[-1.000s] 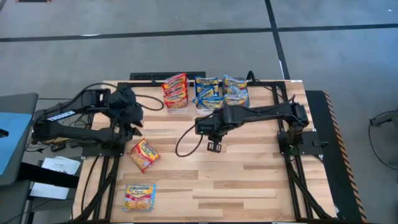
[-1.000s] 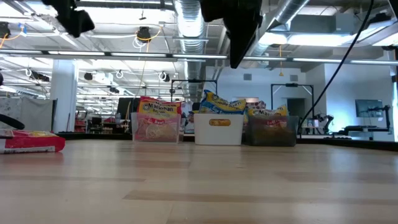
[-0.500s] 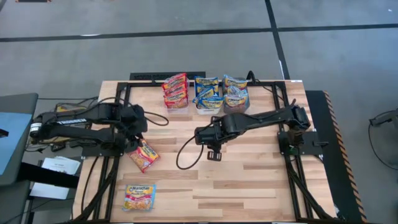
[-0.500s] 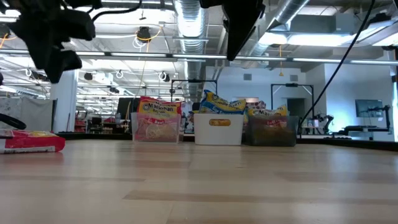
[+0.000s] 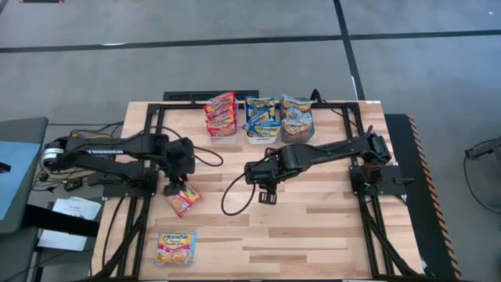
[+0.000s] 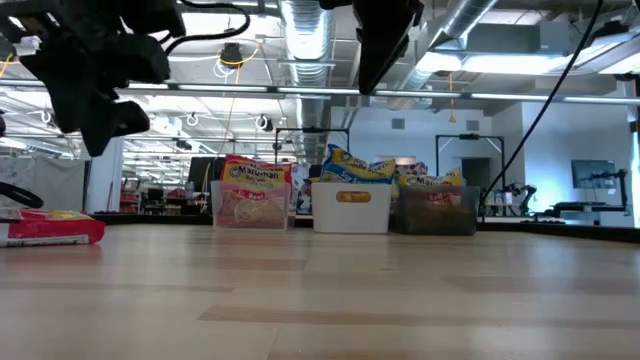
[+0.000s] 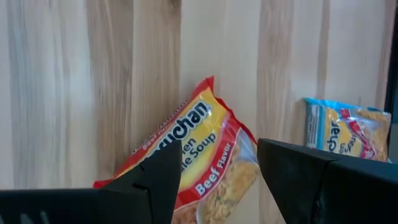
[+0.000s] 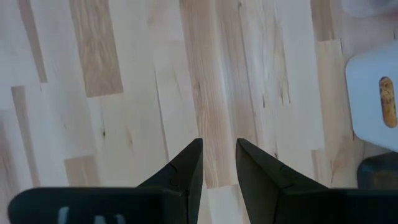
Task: Sort Maruchan noodles
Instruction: Put the red noodle pack into the transparent bin
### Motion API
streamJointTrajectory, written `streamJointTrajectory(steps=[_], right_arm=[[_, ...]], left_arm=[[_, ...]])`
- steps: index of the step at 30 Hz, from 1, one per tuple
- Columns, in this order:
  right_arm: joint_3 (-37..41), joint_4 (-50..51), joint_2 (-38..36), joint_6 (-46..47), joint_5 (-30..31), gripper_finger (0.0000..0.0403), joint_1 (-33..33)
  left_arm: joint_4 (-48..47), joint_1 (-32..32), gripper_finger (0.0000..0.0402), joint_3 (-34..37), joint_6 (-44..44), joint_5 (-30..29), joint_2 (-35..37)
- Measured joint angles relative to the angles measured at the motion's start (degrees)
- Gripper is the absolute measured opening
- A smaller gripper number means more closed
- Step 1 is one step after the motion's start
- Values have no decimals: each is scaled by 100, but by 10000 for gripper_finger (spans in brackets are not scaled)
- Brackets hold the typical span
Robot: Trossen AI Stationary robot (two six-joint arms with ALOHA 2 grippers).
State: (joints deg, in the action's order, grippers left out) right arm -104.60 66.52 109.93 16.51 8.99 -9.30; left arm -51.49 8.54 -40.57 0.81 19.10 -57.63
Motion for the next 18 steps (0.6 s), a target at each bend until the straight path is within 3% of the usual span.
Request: streamJointTrajectory(steps=[18], right_arm=[[2,-87,0,13,0,121,-9]], left_arm=[[647,0,196,-1,89,6,-1387]])
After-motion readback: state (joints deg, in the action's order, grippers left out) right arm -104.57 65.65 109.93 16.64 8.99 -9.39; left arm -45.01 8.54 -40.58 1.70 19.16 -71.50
